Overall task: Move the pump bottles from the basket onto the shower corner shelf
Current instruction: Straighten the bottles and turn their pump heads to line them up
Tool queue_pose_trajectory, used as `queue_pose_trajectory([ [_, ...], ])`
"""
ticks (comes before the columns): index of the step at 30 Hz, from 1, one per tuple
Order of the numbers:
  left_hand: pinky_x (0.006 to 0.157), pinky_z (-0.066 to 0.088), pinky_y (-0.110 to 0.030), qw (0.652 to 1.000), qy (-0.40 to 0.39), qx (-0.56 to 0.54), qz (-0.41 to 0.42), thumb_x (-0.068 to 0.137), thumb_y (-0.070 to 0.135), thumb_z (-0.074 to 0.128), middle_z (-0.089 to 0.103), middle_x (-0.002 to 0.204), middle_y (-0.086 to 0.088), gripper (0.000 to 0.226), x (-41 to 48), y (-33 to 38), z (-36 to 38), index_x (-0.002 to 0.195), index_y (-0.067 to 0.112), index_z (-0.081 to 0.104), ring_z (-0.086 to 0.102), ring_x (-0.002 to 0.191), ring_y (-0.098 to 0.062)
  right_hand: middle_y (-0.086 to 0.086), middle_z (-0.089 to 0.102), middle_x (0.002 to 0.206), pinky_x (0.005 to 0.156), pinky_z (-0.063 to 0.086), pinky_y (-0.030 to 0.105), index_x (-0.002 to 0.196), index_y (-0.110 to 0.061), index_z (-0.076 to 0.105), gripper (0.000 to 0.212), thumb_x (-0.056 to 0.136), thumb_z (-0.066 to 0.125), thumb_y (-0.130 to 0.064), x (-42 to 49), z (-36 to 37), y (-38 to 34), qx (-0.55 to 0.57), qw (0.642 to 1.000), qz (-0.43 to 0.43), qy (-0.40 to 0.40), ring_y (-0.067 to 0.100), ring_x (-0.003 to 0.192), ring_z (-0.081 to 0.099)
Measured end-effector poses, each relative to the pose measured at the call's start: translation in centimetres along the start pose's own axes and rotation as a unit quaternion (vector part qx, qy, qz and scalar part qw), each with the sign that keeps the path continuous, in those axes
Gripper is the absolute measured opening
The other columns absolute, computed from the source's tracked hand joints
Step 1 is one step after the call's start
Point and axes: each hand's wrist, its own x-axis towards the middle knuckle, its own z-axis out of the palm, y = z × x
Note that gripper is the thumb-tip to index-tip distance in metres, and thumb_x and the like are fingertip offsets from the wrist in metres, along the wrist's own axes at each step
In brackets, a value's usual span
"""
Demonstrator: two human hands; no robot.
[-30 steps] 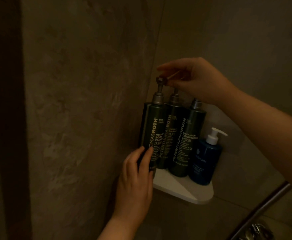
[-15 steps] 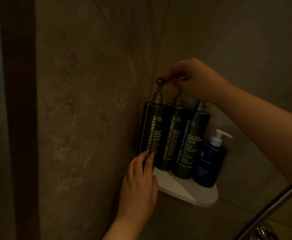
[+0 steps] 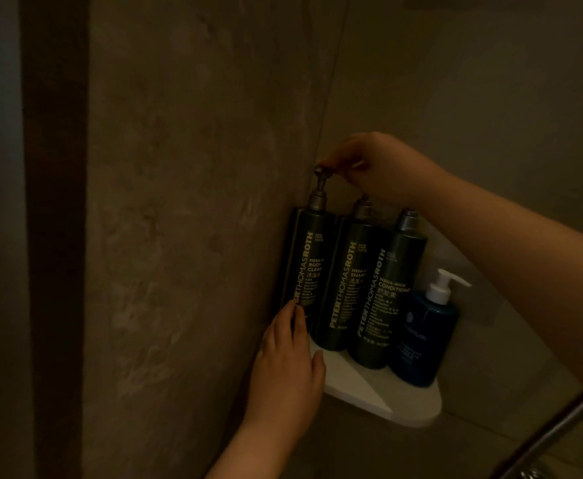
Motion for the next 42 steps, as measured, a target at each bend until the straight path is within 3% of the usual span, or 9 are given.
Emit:
queue_pose_trajectory([
  [13, 0.112, 0.016, -0.028, 1.000, -0.019, 0.004, -0.014, 0.098, 0.043, 0.028, -0.013, 0.156, 0.001, 0.067, 1.1, 0.3, 0.4, 0.149, 0.015, -0.004, 0.006, 0.142, -0.016, 0.006, 0.066, 0.113, 0.080, 0.043, 0.024, 0.116, -0.017, 0.066, 0.036, 0.087, 0.051, -0.003, 0.5, 0.2, 0.4, -0.001, 0.999, 0.034, -0.015, 0.020, 0.102, 0.062],
  [20, 0.111, 0.017, -0.026, 0.999, -0.009, -0.034, -0.011, 0.097, 0.044, 0.032, -0.013, 0.154, 0.007, 0.067, 0.5, 0.2, 0.2, 0.149, 0.020, -0.003, 0.010, 0.140, -0.013, 0.005, 0.060, 0.124, 0.085, 0.040, 0.023, 0.129, -0.016, 0.055, 0.038, 0.091, 0.054, -0.018, -0.6, -1.0, 1.2, 0.003, 0.998, 0.065, -0.021, 0.017, 0.108, 0.058],
  [27, 0.109, 0.017, -0.023, 0.997, 0.010, -0.064, 0.033, 0.096, 0.043, 0.033, 0.008, 0.154, 0.007, 0.062, -0.1, 0.6, 0.3, 0.148, 0.026, 0.003, 0.014, 0.137, -0.009, 0.012, 0.068, 0.111, 0.083, 0.045, 0.032, 0.115, -0.017, 0.066, 0.028, 0.092, 0.053, -0.025, -1.7, -1.9, 2.4, -0.056, 0.993, 0.088, -0.056, 0.026, 0.101, 0.060],
  [31, 0.110, 0.021, -0.024, 0.994, 0.010, -0.105, 0.030, 0.096, 0.041, 0.037, 0.012, 0.154, 0.007, 0.064, -0.2, 0.9, 0.4, 0.148, 0.028, 0.002, 0.017, 0.137, -0.008, 0.009, 0.067, 0.112, 0.077, 0.040, 0.027, 0.117, -0.016, 0.065, 0.028, 0.093, 0.053, -0.023, -1.9, -2.1, 2.1, -0.051, 0.994, 0.077, -0.060, 0.018, 0.096, 0.057],
  [36, 0.107, 0.020, -0.020, 0.990, 0.013, -0.137, 0.024, 0.095, 0.041, 0.040, 0.012, 0.153, 0.010, 0.067, -0.2, 1.1, 0.2, 0.147, 0.031, -0.001, 0.019, 0.136, -0.005, 0.005, 0.067, 0.114, 0.092, 0.045, 0.033, 0.116, -0.020, 0.066, 0.027, 0.092, 0.056, -0.025, -2.2, -3.0, 1.6, -0.022, 0.994, 0.072, -0.077, 0.019, 0.105, 0.059],
  [42, 0.105, 0.021, -0.019, 0.985, 0.023, -0.172, 0.022, 0.095, 0.043, 0.041, 0.013, 0.152, 0.013, 0.069, -0.2, 1.4, -0.2, 0.146, 0.036, -0.005, 0.019, 0.132, -0.002, 0.001, 0.069, 0.102, 0.077, 0.038, 0.023, 0.113, -0.022, 0.067, 0.025, 0.090, 0.059, -0.027, -3.0, -4.0, 1.1, 0.007, 0.995, 0.056, -0.080, 0.010, 0.093, 0.058],
])
